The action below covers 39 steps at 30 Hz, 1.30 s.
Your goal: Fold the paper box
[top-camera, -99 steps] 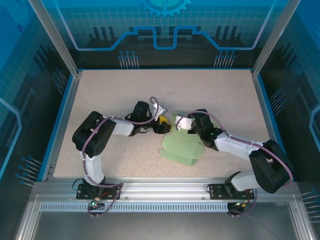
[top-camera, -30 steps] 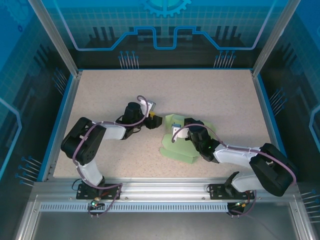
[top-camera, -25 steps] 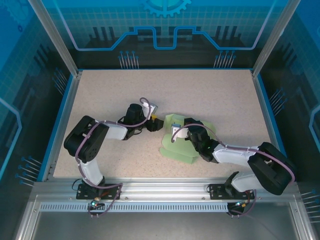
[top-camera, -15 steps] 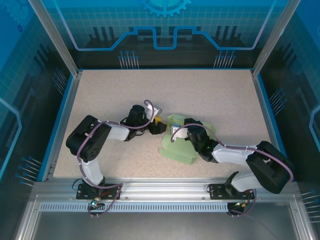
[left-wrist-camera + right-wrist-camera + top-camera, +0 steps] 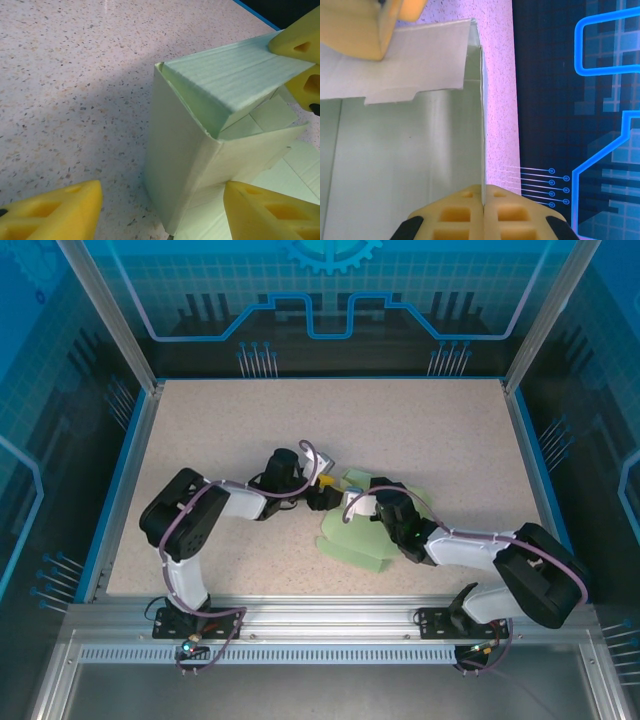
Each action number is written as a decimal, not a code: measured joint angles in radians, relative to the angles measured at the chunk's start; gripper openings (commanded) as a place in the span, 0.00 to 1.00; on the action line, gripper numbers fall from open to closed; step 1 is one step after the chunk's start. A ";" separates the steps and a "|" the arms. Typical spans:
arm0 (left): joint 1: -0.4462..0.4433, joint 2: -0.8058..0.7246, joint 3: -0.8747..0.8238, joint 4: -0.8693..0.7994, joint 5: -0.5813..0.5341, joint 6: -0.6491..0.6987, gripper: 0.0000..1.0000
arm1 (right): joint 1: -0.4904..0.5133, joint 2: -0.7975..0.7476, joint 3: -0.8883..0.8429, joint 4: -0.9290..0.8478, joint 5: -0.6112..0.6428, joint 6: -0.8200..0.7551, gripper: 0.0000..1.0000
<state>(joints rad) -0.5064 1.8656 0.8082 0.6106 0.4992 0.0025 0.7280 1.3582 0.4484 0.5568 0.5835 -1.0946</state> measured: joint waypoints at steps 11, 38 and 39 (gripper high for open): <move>-0.016 0.041 0.022 0.032 -0.010 -0.023 0.71 | -0.024 -0.035 0.000 -0.048 -0.042 0.056 0.03; -0.031 0.067 0.089 0.046 -0.125 -0.056 0.68 | -0.085 -0.044 0.035 -0.147 -0.140 0.168 0.03; -0.033 0.067 0.089 0.045 -0.127 -0.056 0.67 | -0.087 -0.044 0.037 -0.150 -0.143 0.172 0.03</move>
<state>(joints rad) -0.5396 1.9327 0.8974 0.6559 0.3717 -0.0532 0.6407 1.3144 0.4854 0.4065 0.4404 -0.9230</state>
